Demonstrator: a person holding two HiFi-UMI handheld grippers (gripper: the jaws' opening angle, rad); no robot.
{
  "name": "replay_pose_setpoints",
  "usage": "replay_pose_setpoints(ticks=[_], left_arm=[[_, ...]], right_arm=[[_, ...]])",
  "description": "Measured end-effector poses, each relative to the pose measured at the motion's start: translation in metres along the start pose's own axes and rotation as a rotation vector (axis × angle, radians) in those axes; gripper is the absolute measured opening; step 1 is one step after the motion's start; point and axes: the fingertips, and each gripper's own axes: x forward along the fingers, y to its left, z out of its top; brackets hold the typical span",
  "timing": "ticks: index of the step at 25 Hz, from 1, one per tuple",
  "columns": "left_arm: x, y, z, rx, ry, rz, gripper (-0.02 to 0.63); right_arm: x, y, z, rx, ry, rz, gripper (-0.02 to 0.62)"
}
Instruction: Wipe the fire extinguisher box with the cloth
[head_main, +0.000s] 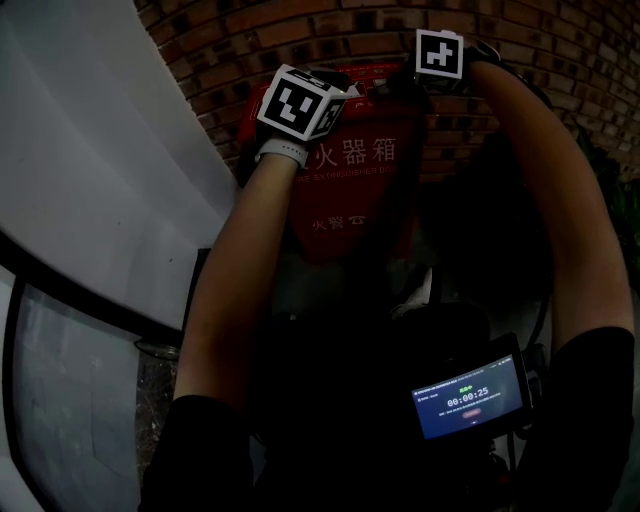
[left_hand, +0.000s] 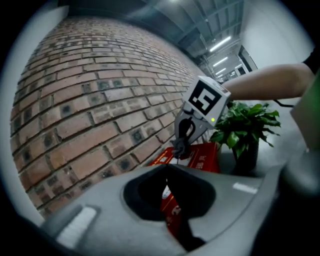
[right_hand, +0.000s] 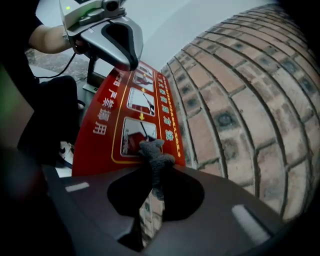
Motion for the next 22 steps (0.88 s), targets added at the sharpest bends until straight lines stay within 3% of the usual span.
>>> replay_pose_setpoints(ticks=[6,9,11,17,22], left_arm=[[-0.014,-0.007,0.012,0.005,-0.034,0.007,0.003],[-0.034,0.008,0.013,0.004,-0.053,0.039,0.003],[-0.049,0.021,0.007,-0.013,-0.061,0.066,0.003],[-0.088,0.05,-0.029,-0.077,-0.067,0.123,0.003],[-0.106,0.065,-0.054,-0.115,-0.08,0.136,0.003]], right_arm=[[-0.014,0.003,-0.018,-0.031,0.054,-0.028,0.035],[-0.031,-0.01,0.003,-0.099,0.05,-0.12,0.035],[-0.036,-0.008,0.03,-0.159,0.032,-0.134,0.035],[-0.025,0.027,0.097,-0.297,0.03,-0.027,0.035],[-0.004,0.05,0.136,-0.35,0.02,0.068,0.035]])
